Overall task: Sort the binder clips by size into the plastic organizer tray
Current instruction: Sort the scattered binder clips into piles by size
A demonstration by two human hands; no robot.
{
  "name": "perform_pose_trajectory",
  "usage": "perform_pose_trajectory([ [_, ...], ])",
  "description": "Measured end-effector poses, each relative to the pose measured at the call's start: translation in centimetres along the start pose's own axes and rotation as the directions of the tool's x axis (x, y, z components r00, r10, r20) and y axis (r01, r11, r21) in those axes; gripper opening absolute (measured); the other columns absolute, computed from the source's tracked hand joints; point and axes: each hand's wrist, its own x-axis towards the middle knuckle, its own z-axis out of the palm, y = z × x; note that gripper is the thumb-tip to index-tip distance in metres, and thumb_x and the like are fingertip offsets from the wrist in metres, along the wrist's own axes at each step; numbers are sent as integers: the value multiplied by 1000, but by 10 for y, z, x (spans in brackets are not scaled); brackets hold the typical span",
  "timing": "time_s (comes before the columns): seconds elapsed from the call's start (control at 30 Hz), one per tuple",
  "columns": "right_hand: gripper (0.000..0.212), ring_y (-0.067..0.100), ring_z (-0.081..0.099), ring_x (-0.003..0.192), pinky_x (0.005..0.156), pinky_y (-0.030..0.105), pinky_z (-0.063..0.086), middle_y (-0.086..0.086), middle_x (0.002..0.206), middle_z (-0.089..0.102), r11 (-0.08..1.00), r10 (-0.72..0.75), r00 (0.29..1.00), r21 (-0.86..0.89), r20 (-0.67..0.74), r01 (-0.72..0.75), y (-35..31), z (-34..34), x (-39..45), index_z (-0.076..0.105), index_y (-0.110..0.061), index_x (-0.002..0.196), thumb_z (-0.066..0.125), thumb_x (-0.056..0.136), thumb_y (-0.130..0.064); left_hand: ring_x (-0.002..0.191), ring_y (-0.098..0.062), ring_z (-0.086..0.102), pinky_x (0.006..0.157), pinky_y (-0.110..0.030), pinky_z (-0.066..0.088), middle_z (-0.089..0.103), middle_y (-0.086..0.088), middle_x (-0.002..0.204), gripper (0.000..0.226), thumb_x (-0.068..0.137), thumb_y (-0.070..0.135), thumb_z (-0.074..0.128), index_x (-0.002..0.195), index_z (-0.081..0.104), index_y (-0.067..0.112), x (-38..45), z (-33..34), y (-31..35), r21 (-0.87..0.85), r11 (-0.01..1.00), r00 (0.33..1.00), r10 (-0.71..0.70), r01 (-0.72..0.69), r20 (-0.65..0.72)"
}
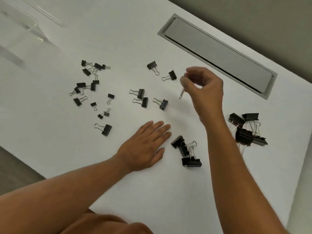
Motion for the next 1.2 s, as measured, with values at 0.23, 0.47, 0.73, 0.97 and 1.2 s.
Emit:
perform_pose_trajectory([
  [0.23, 52, 8, 72, 95, 86, 24, 60, -17, 114, 72, 944, 280, 944, -228, 172, -238, 53, -61, -118, 67, -43, 122, 88, 80, -22, 157, -26, 29, 128, -48, 23, 36, -6, 168, 54, 106, 38, 45, 153, 49, 13, 0, 2, 0, 13, 1000, 1000, 14, -14, -21],
  [0.47, 63, -7, 57, 122, 98, 3, 40, -22, 130, 62, 945, 139, 944, -325, 300, -36, 65, -71, -134, 61, -40, 135, 89, 80, -31, 157, -25, 29, 129, -46, 22, 37, -5, 167, 55, 105, 39, 44, 154, 48, 13, 0, 1, 0, 28, 1000, 1000, 14, -13, -27],
  [0.73, 71, 24, 36, 150, 120, 55, 29, 2, 160, 40, 629, -139, 872, -638, 470, 444, 104, -43, -152, 48, -31, 153, 65, 90, -60, 156, -25, 32, 128, -47, 24, 39, -6, 166, 55, 105, 38, 46, 153, 48, 11, -1, 1, 1, 17, 1000, 998, 20, -19, -60],
  [0.97, 25, 34, 60, 117, 100, 47, 49, 14, 125, 65, 546, -412, 871, -692, 267, 471, 128, -23, -161, 73, -13, 122, 64, 100, -20, 157, -25, 31, 128, -48, 25, 38, -7, 167, 57, 106, 37, 44, 155, 45, 8, -2, 5, 2, 21, 1000, 997, 15, -13, -79],
  [1.2, 15, 28, 60, 105, 81, 43, 45, 3, 111, 66, 495, -437, 889, -789, 138, 365, 120, -13, -89, 73, -21, 103, 64, 92, -27, 157, -24, 31, 128, -47, 25, 39, -5, 166, 54, 105, 36, 45, 153, 48, 11, -1, 6, 0, 13, 1000, 997, 2, -1, -72],
])
